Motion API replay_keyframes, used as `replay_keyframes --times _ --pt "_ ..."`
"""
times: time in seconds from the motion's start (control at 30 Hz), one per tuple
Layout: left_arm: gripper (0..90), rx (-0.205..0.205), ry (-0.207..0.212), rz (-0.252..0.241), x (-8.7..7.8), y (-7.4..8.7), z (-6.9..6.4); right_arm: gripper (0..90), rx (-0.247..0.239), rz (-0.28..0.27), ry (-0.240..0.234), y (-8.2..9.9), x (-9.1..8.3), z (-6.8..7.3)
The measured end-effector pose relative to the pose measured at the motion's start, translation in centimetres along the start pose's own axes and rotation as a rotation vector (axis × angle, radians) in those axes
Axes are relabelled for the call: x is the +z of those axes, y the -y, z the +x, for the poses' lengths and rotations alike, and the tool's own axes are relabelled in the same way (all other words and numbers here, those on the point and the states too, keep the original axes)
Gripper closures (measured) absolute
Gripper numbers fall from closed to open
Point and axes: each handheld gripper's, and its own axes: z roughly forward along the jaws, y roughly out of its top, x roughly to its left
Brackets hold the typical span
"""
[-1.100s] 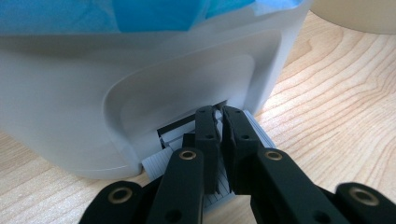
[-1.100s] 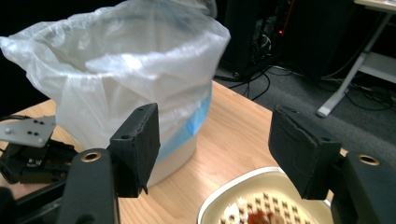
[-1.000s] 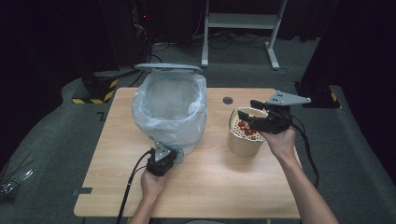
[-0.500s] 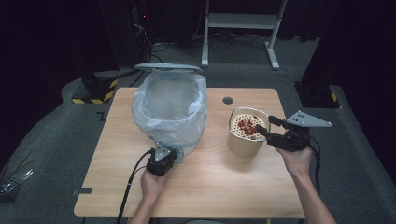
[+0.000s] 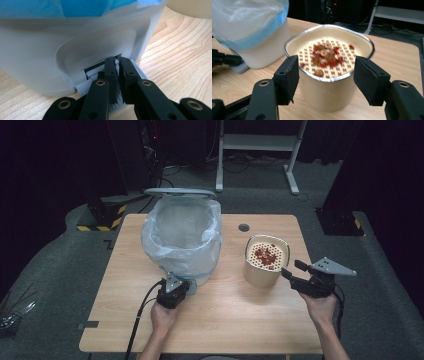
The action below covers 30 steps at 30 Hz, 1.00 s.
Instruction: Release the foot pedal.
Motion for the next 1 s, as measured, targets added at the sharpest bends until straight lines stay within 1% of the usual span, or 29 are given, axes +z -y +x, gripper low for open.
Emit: replay_keyframes --times 0.1,0.3,0.37,0.53,0.6,0.63,0.67,0.73,0.77,0.8,0.83,0.93,1.0 --pt "84.8 -0.004 0.001 -0.003 0.0 0.0 0.0 37.6 0.021 0.006 0.015 1.3 0.1 -0.2" --pt "84.7 -0.004 0.002 -0.001 0.0 0.0 0.0 37.8 0.048 0.048 0.057 4.2 0.6 -0.6" --pt "84.7 0.001 -0.002 -0.003 0.0 0.0 0.0 38.0 0.05 0.072 0.078 5.4 0.9 -0.7" --pt "84.5 -0.008 -0.004 -0.006 0.0 0.0 0.0 38.2 0.086 0.147 0.104 8.4 2.2 -1.3" --pt "84.0 -0.008 -0.007 -0.006 -0.1 0.0 -0.1 38.1 0.092 0.178 0.123 9.5 2.7 -1.5" --pt "84.0 -0.011 -0.008 -0.008 -0.1 0.0 -0.1 38.1 0.096 0.19 0.127 9.7 2.8 -1.5" --pt "84.0 -0.011 -0.011 -0.009 -0.1 0.0 0.0 38.1 0.087 0.204 0.136 10.1 3.0 -1.6" --pt "83.8 -0.02 -0.009 -0.014 -0.1 0.0 -0.1 37.9 0.095 0.239 0.153 10.7 3.3 -1.7" --pt "83.2 -0.023 0.003 -0.017 -0.2 0.1 0.0 37.9 0.09 0.255 0.163 11.0 3.5 -1.7" --pt "77.8 -0.025 0.009 -0.018 -0.2 0.1 -0.1 38.0 0.087 0.269 0.173 11.2 3.6 -1.8" --pt "77.0 -0.016 0.001 -0.019 -0.2 0.1 -0.3 36.4 0.094 0.296 0.175 11.4 3.7 -1.9" --pt "76.9 -0.023 0.005 -0.02 -0.2 0.1 -0.3 37.2 0.087 0.306 0.188 11.4 3.8 -1.9" --pt "76.7 -0.024 0.006 -0.021 -0.3 0.1 -0.3 37.0 0.07 0.312 0.199 11.4 3.8 -1.8"
